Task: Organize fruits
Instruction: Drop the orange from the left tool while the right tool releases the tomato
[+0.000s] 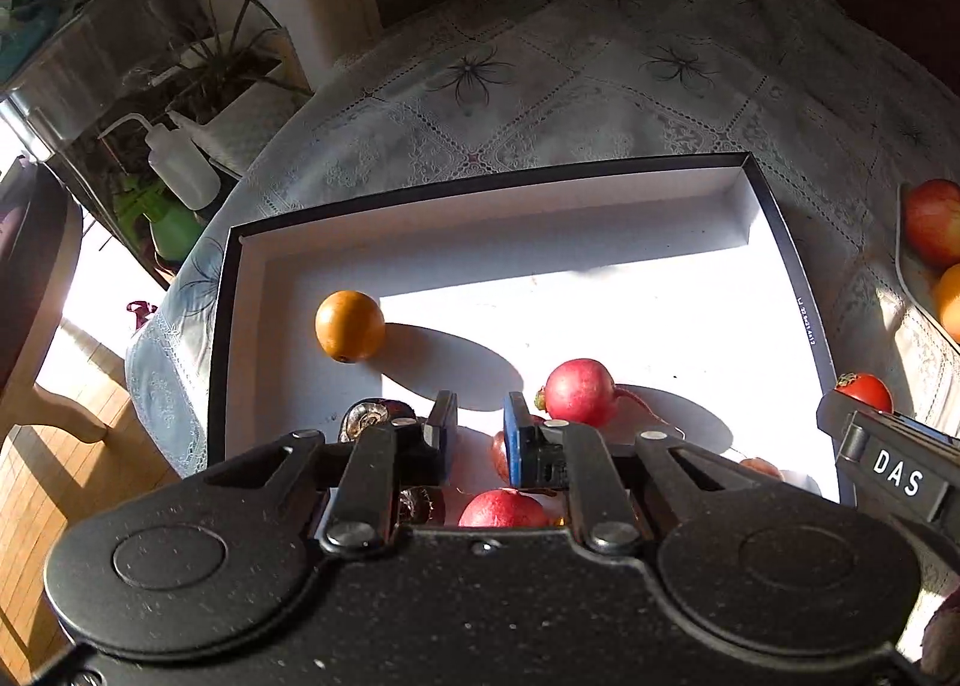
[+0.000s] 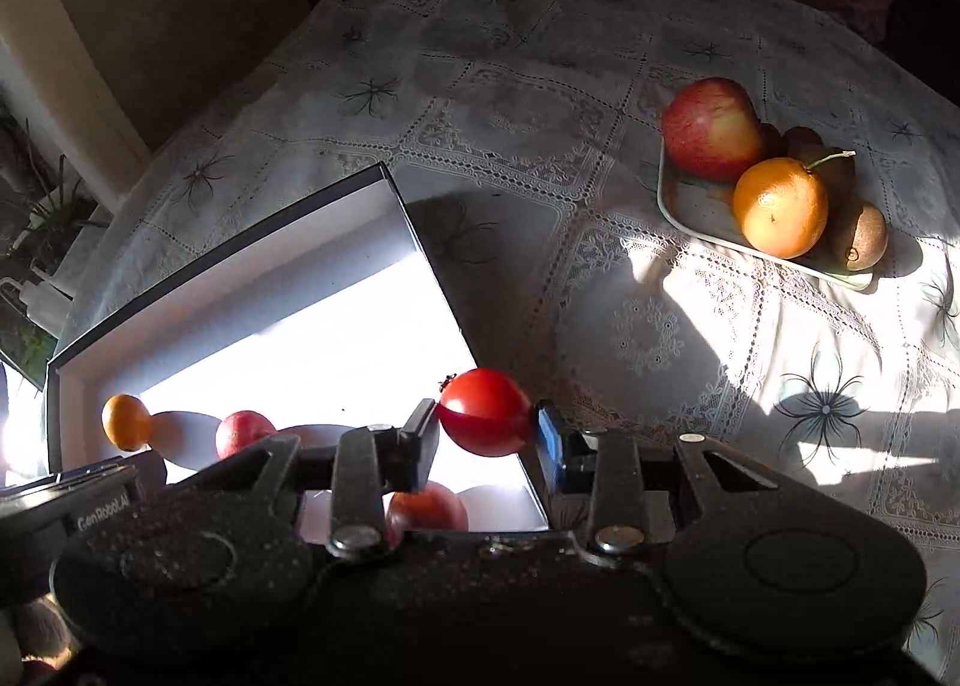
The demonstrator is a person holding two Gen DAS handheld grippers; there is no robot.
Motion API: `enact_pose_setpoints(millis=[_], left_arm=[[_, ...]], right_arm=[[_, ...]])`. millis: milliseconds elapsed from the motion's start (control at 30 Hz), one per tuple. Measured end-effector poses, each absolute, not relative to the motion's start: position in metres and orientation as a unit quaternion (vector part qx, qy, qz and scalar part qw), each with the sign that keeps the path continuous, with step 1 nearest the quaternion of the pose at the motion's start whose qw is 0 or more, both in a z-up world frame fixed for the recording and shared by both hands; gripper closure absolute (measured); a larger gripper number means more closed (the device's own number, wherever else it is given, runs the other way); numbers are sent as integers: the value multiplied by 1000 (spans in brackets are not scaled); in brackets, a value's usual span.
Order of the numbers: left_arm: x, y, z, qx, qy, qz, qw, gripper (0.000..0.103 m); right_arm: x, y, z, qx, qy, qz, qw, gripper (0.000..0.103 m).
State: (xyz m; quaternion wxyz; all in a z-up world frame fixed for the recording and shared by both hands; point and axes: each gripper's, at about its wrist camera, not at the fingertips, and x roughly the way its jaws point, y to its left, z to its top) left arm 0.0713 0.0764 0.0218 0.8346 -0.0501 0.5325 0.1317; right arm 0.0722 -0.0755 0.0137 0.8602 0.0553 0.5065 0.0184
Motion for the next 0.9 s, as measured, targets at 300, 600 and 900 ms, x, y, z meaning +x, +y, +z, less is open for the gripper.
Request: enact_pose_setpoints(millis=[300, 600, 900], left_arm=[[68, 76, 18, -49, 540, 134, 830, 81], [62, 70, 20, -38, 538, 133, 831, 74], [49, 71, 20, -36, 542, 138, 828, 73]], right_arm=[[71, -66, 11, 44, 506, 38, 861, 68], [69, -66, 11, 43, 504, 38, 862, 65], [56, -68, 16, 29, 504, 44, 862, 65]])
